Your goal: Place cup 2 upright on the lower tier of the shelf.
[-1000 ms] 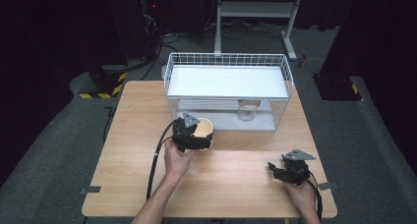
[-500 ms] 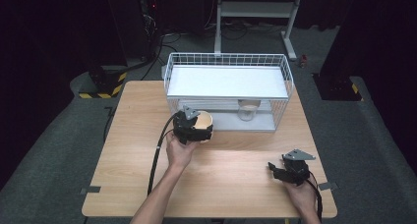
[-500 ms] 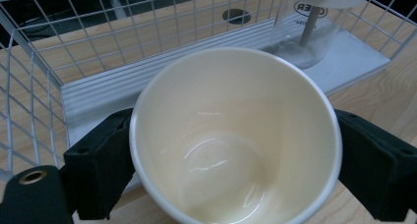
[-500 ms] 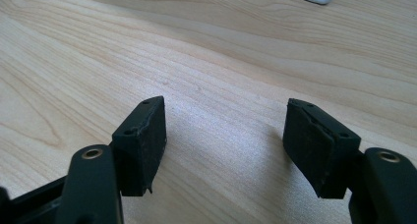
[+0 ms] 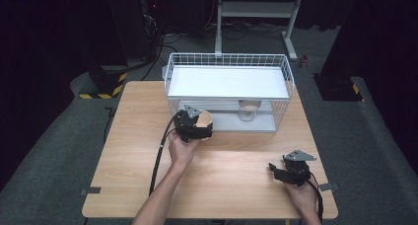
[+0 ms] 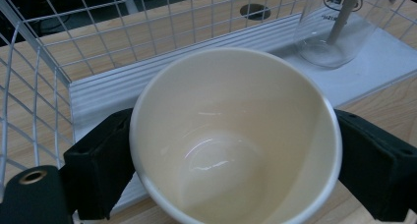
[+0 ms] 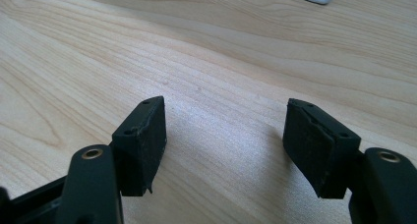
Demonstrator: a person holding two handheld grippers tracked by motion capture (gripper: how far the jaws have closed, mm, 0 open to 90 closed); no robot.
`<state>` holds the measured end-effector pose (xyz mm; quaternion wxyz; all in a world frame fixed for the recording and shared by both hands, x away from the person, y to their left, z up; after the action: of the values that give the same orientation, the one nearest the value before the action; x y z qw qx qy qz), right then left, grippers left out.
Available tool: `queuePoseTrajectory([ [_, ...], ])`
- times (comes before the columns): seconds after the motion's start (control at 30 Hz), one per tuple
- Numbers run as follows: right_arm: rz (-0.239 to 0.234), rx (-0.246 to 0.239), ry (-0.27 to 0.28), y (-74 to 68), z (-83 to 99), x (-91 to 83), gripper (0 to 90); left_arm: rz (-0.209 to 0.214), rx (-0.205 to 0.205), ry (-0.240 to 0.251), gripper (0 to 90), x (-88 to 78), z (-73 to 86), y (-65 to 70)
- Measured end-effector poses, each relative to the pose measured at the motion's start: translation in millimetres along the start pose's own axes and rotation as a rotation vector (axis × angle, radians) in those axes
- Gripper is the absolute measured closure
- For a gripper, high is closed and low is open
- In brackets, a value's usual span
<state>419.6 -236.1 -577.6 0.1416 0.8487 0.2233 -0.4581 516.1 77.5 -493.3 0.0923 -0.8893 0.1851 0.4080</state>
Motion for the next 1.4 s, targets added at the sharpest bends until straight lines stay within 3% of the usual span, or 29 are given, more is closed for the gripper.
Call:
queuePoseTrajectory([
  [0.37, 0.001, -0.001, 0.000, 0.1, 0.0, 0.0, 33.0, -0.022, 0.015, -0.014, 10.9, 9.3, -5.3, -2.9],
  [0.83, -0.001, 0.001, 0.000, 0.1, 0.0, 0.1, 33.0, 0.001, -0.027, 0.014, 10.8, 20.6, -8.7, -5.1],
  [1.4, 0.000, 0.001, 0.000, 0.0, 0.1, 0.0, 33.0, -0.017, -0.035, 0.031, 10.5, 32.2, -13.8, -10.3],
])
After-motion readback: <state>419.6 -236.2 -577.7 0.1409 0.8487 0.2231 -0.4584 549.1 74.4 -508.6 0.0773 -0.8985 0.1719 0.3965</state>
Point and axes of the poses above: each handheld gripper's, and its own axes: x roughly forward along the jaws, z roughly out of its underside, y roughly to its right, the point moved 8 cm from there along x, roughly forward along the jaws, and after that the axes turned 14 degrees about -y, right-handed, at the moved point
